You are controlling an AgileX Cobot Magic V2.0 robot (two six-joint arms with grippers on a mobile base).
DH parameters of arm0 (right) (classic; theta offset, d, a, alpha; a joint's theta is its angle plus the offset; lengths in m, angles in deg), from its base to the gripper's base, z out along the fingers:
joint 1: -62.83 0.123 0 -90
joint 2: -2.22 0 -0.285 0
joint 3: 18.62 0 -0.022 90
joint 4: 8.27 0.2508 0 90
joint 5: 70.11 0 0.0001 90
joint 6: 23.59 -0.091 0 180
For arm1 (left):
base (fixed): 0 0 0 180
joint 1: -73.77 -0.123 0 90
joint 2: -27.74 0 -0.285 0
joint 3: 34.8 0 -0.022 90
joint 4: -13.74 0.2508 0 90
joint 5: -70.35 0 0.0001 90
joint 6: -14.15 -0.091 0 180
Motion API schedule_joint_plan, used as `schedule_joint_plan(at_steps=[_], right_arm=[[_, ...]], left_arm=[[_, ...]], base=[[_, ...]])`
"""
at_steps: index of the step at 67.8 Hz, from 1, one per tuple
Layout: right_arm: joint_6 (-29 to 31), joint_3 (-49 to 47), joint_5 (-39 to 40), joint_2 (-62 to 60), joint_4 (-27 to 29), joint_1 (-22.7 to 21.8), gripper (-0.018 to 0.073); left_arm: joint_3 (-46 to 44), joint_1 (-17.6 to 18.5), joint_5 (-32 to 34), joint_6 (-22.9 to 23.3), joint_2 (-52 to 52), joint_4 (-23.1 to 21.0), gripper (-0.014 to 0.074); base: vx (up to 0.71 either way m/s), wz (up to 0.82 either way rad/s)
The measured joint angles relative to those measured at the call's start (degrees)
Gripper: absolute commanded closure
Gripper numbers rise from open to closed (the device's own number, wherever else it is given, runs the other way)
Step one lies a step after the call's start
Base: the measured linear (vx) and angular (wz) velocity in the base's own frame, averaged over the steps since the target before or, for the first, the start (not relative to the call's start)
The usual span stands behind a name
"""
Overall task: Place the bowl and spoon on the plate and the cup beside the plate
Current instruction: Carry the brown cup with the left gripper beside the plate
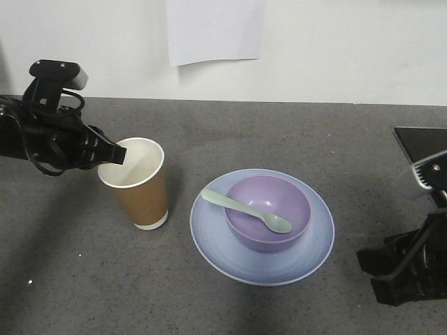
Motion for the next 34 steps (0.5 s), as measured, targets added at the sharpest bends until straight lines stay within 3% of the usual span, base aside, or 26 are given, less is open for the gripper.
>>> schedule_joint_plan(at_steps=[15,34], right_arm=[[0.0,0.0,0.0,0.0,0.0,0.0,0.0243],[0.0,0.0,0.0,0.0,0.0,0.0,0.0243]], left_arm=[[0.0,2.57,2.12,-0.19,1.99,-0.18,0.0605],[0.0,2.85,3.11,-0.32,1.99,0.06,0.0605]], base=[[0.0,0.0],[0.0,0.0]])
